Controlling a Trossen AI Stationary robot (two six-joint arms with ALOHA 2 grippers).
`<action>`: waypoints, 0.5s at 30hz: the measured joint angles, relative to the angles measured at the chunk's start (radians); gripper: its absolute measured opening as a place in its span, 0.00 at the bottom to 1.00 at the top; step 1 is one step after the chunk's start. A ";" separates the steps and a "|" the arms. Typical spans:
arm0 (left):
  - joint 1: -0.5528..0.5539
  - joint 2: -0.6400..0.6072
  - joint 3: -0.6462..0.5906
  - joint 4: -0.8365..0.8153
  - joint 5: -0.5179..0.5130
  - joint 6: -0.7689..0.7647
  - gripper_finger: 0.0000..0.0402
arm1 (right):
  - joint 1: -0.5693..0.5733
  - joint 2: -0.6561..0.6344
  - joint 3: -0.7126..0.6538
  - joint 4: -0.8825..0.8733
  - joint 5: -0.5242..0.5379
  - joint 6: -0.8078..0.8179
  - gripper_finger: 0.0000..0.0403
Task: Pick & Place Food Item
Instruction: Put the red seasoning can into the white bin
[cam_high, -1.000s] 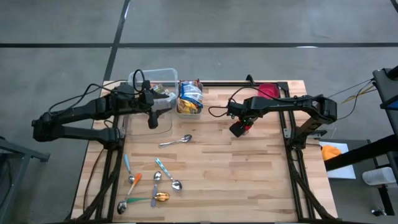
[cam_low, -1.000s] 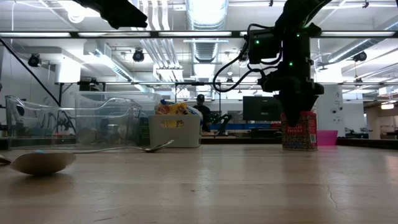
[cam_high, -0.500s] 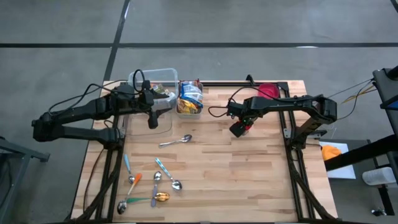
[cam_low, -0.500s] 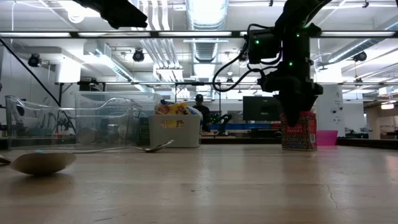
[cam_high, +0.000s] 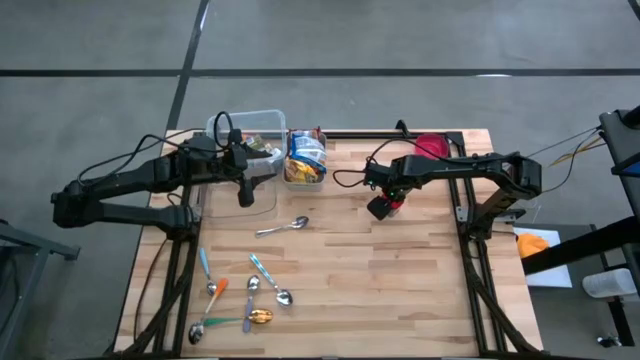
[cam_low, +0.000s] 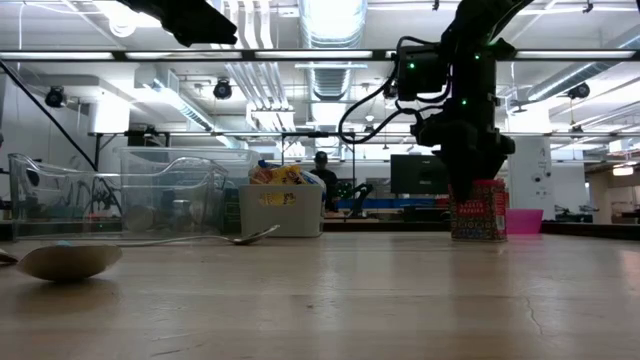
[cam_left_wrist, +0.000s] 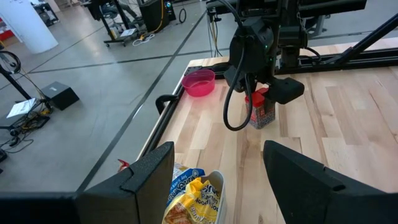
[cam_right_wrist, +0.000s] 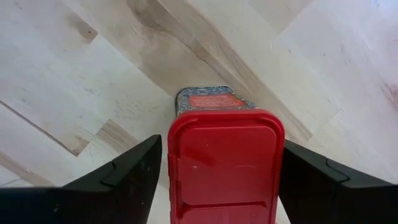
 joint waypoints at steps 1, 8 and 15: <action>0.000 0.000 0.000 0.000 0.000 0.000 0.62 | 0.000 0.000 0.000 0.000 -0.002 0.002 0.69; 0.000 0.000 0.000 0.000 0.000 -0.001 0.62 | 0.000 0.000 -0.014 0.015 -0.003 0.003 0.69; 0.000 0.000 0.000 0.000 0.000 -0.001 0.62 | 0.000 0.000 -0.034 0.015 -0.005 -0.038 0.69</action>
